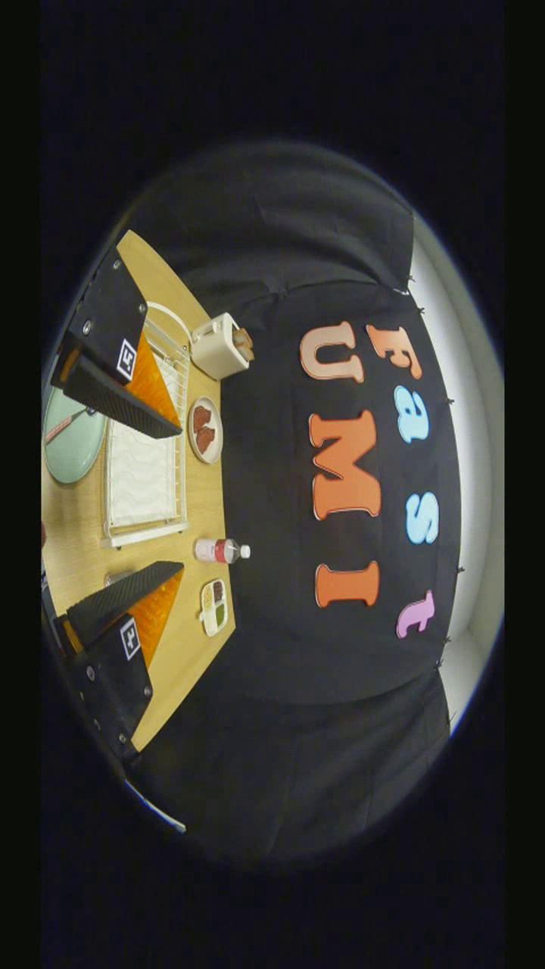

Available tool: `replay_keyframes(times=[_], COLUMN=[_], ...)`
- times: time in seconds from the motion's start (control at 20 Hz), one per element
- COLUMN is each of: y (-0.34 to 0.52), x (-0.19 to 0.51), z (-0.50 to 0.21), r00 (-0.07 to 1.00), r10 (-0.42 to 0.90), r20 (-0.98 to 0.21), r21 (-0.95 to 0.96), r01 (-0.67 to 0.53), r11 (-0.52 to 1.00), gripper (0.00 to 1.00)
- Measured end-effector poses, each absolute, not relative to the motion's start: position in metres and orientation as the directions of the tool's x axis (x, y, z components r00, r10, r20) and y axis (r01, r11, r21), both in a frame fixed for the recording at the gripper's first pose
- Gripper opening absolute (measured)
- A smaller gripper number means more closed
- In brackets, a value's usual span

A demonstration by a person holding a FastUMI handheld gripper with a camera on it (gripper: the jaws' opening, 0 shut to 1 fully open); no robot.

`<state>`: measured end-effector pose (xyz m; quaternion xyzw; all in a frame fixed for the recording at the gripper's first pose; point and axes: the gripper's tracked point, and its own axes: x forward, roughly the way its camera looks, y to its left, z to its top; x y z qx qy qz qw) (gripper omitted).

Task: Take the plate from the dish rack, then take the spoon from the basket and place it into the plate.

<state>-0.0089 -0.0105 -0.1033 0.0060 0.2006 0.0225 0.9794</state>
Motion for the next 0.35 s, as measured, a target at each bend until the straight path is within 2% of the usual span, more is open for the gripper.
replay_keyframes(times=[0.2,0.35], y=[-0.031,-0.046], x=[-0.007,-0.007], z=[-0.082,-0.078], r00=[0.938,0.938], r10=[-0.007,0.008], r20=[-0.347,-0.347], r21=[0.031,0.04], r01=[0.019,0.006], r11=[0.999,0.999], gripper=[0.97,0.98])
